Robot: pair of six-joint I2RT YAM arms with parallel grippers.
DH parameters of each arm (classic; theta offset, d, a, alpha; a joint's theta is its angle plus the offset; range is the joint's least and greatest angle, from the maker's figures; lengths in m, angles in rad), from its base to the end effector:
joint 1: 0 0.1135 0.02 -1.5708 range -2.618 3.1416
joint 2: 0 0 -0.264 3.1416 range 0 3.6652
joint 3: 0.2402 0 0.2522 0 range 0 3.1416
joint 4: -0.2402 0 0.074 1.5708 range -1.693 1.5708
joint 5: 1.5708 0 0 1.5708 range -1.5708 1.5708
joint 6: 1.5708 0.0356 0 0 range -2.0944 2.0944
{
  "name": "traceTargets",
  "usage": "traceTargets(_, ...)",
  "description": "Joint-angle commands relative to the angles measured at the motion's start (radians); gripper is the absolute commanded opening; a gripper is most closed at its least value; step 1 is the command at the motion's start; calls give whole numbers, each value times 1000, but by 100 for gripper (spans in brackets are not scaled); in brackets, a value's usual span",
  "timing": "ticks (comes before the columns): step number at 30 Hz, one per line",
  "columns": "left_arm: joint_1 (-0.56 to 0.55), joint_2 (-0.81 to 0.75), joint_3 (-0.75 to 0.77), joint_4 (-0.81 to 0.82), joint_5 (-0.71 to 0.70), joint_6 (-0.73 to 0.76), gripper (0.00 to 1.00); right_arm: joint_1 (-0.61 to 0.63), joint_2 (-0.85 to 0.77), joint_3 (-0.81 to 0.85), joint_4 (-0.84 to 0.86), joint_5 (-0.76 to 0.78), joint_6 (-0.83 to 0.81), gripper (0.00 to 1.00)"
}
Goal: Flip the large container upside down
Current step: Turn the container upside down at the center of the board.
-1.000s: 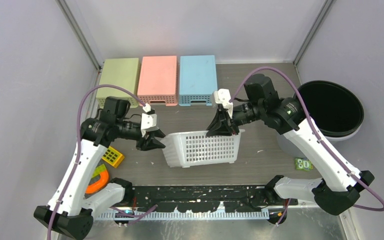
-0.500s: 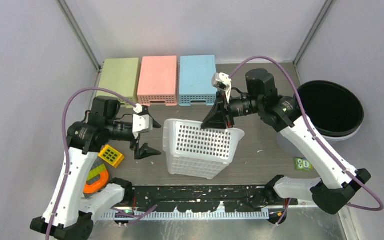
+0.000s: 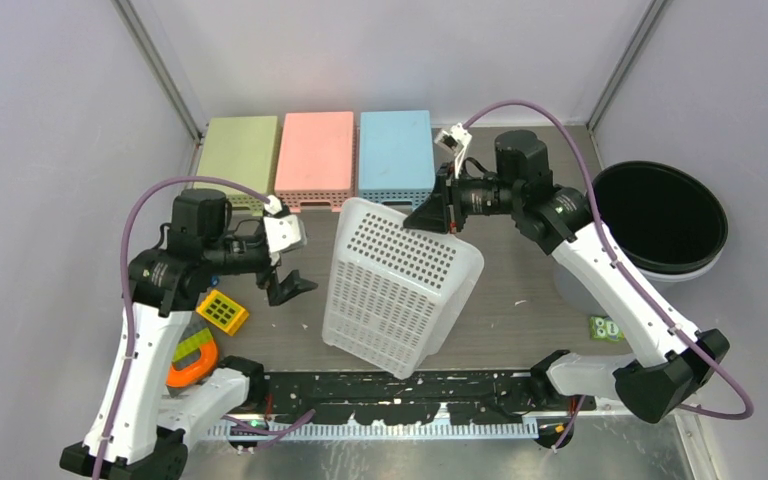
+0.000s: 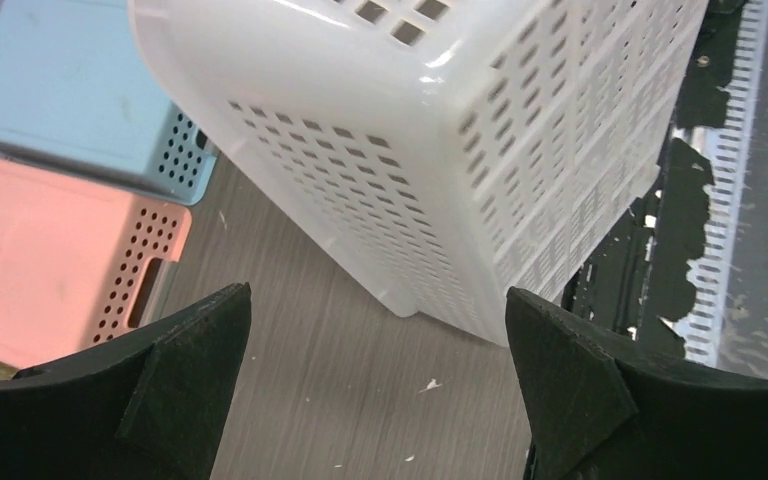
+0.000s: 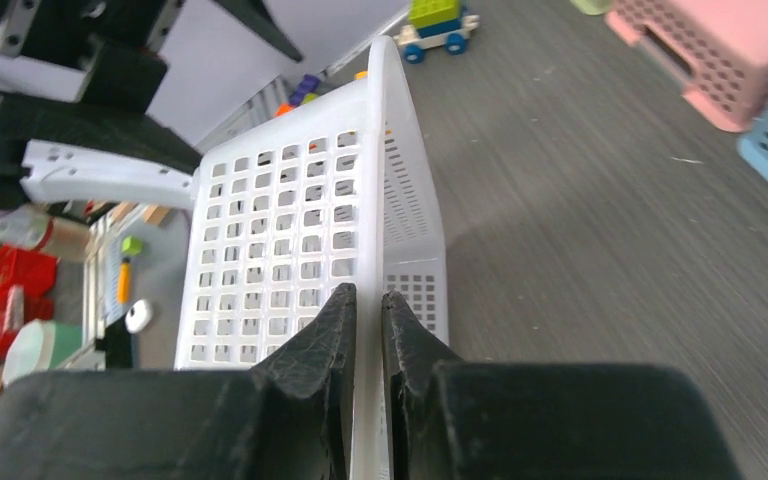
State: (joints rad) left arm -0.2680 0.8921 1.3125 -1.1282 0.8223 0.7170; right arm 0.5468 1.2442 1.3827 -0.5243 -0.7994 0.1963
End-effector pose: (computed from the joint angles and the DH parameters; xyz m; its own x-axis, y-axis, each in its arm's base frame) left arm 0.1166 -0.0591 0.4099 -0.0014 0.4641 -0.8858 0.9525 0.2704 0.1402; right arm 0.2098 0.1576 0.4196 -0.4966 -0.1431 -0.8561 -0.8493 0.2835 0.4453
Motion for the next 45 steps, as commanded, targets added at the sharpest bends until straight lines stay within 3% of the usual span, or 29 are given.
traceTargets(1, 6, -10, -22, 105, -86, -71, 100, -53, -3, -25, 44, 112, 30, 1)
traceTargets(13, 6, -10, -72, 149, -114, -95, 100, -198, -48, -125, 37, 258, -27, 1)
traceTargets(30, -20, 1, -223, 106, -104, 53, 100, -415, -65, -331, 138, 94, -144, 1)
traceTargets(45, -41, 27, -450, 317, -179, 47, 100, -434, 38, -369, 238, 83, -86, 1)
